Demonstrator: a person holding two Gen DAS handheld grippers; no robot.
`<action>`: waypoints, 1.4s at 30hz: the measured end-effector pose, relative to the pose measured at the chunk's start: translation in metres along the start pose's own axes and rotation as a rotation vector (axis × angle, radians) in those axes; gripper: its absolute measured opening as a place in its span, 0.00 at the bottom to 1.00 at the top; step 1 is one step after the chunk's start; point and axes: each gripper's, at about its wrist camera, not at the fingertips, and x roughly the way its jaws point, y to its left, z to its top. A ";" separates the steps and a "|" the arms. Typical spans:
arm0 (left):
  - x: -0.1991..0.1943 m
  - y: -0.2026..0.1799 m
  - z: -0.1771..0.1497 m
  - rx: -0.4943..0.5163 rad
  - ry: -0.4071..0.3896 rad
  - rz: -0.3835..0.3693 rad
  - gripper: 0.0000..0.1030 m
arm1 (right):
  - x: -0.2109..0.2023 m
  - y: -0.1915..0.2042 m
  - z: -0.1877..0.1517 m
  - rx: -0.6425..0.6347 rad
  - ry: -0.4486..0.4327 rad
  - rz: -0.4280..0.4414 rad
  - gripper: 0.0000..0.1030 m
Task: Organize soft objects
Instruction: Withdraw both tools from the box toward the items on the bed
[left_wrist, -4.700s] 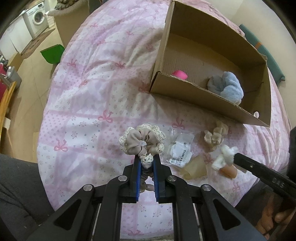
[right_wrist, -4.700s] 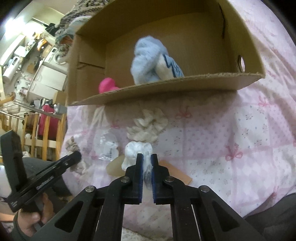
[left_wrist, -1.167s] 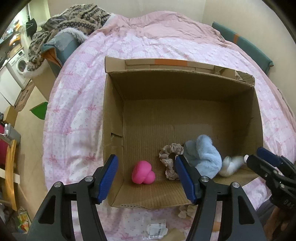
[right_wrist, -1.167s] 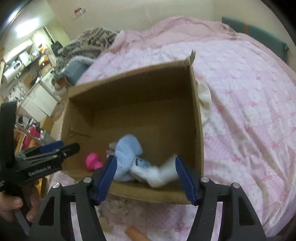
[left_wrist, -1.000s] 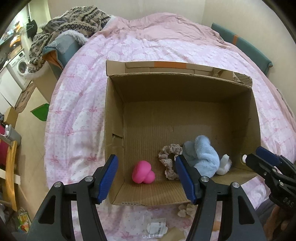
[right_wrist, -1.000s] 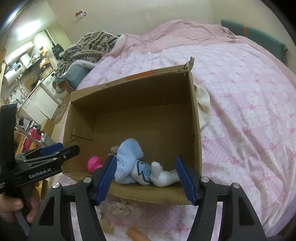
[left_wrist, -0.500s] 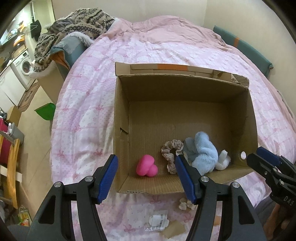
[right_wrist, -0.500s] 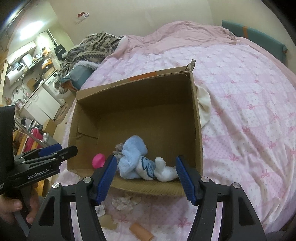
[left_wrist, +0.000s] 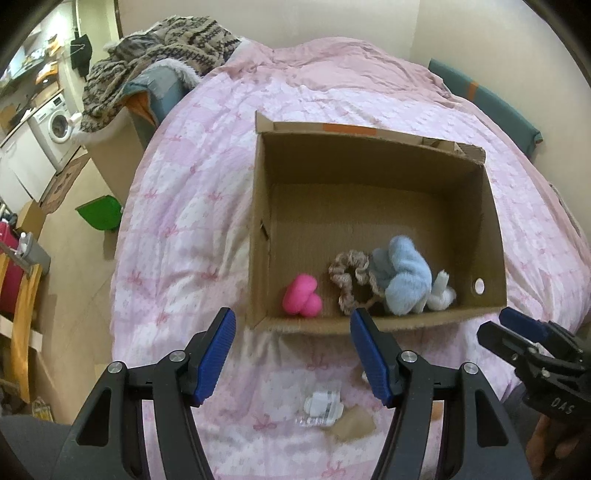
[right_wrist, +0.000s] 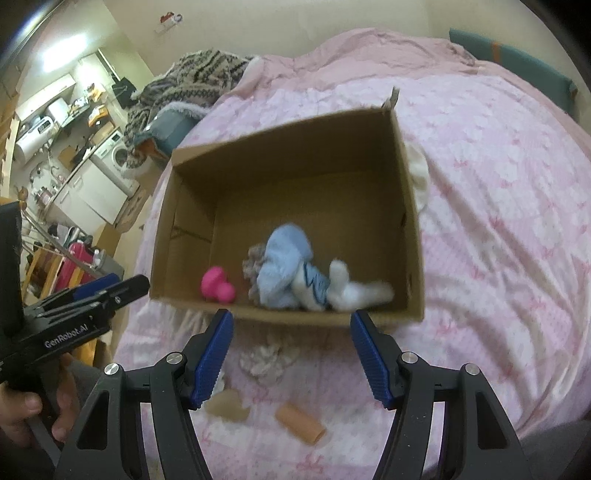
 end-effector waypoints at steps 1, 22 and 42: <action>-0.001 0.002 -0.005 -0.003 0.003 0.002 0.60 | 0.001 0.002 -0.003 -0.003 0.010 -0.001 0.67; 0.024 0.051 -0.050 -0.201 0.075 0.003 0.60 | 0.041 -0.021 -0.038 0.203 0.231 0.039 0.67; 0.040 0.043 -0.056 -0.193 0.153 -0.030 0.60 | 0.097 0.043 -0.080 -0.227 0.467 -0.213 0.52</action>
